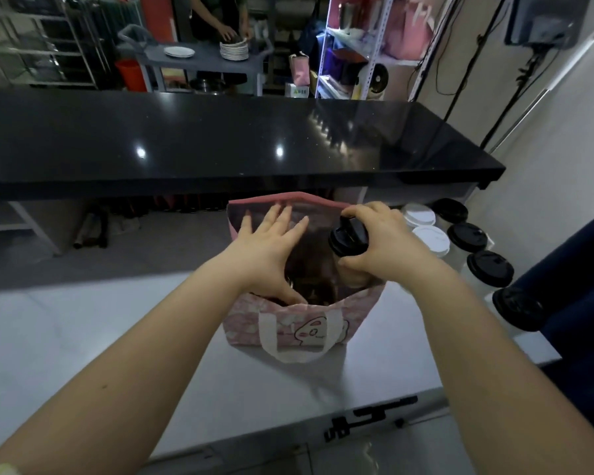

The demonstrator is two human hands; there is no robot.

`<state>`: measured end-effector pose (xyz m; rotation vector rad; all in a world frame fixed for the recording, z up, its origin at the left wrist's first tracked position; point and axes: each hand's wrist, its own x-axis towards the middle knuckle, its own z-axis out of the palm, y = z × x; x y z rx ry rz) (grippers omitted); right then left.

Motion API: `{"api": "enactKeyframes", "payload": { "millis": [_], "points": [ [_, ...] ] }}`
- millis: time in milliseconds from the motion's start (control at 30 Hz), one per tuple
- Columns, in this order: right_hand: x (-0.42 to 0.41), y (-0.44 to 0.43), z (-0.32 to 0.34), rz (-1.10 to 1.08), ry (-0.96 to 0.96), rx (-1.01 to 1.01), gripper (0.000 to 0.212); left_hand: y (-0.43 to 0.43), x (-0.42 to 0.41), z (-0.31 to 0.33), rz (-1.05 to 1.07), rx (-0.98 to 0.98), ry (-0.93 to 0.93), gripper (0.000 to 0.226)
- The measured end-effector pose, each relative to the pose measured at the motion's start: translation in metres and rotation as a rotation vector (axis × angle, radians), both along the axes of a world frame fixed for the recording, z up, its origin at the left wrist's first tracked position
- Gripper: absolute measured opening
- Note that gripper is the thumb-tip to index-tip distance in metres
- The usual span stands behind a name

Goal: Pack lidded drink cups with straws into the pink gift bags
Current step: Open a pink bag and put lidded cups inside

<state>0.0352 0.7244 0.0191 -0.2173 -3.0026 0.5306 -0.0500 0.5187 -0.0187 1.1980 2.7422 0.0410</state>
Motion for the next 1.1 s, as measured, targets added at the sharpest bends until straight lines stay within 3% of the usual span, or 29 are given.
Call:
{"api": "enactKeyframes", "payload": {
  "millis": [133,267,333,667,1100],
  "points": [
    [0.000,0.001,0.001,-0.049,-0.097,0.121,0.081,-0.005,0.001,-0.002,0.005,-0.017,0.030,0.144],
    [-0.010,-0.027,-0.013,-0.009,-0.160,0.458,0.075,-0.007,0.004,-0.002,-0.002,-0.032,0.055,0.147],
    [-0.016,-0.040,-0.024,0.023,-0.195,0.519,0.071,-0.007,0.006,-0.003,-0.007,-0.042,0.079,0.146],
    [-0.033,-0.040,-0.061,0.054,-0.310,0.137,0.094,-0.013,0.017,-0.009,-0.006,-0.028,0.184,0.141],
    [-0.021,-0.035,-0.079,0.078,-0.379,0.125,0.089,-0.018,0.013,-0.004,0.013,0.039,0.073,0.138]
  ]
}}
